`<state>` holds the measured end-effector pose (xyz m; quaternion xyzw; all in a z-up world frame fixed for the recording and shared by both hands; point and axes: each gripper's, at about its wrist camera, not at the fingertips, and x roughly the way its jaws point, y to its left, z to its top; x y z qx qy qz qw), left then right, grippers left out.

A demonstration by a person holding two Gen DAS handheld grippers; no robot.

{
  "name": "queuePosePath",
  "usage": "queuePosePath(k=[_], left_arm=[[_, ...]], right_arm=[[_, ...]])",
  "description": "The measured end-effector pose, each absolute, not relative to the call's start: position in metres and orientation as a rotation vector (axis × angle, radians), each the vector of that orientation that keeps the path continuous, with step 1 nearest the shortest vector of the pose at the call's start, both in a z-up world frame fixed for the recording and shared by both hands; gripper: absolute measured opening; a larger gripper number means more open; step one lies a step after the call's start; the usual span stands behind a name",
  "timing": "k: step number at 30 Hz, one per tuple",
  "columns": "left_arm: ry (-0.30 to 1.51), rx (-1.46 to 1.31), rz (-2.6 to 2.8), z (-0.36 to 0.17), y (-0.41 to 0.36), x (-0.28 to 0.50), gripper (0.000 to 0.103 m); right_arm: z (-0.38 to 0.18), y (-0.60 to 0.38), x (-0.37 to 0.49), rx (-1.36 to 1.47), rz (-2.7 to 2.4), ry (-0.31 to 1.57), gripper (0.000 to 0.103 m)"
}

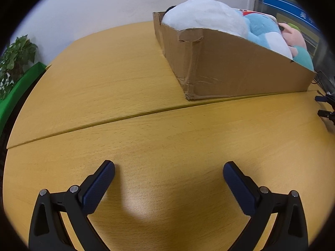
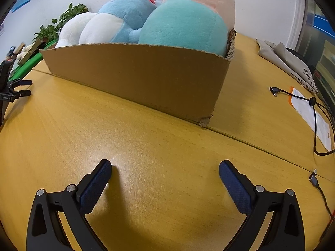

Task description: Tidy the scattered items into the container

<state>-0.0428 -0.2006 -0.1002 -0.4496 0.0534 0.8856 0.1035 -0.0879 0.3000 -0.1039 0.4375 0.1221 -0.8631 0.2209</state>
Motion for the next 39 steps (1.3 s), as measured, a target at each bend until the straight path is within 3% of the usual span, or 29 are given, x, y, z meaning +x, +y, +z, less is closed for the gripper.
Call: queuePosePath(k=[17,39], left_arm=[[0.249,-1.262,2.477,-0.098,-0.248,-0.043,0.103],[0.244,-1.27,2.489,-0.092,-0.228,-0.037,0.103]], right_arm=[[-0.105,0.326,-0.062,1.116,-2.227,0.436,0.103],[-0.103,0.334,-0.059,1.109,-2.217,0.444,0.103]])
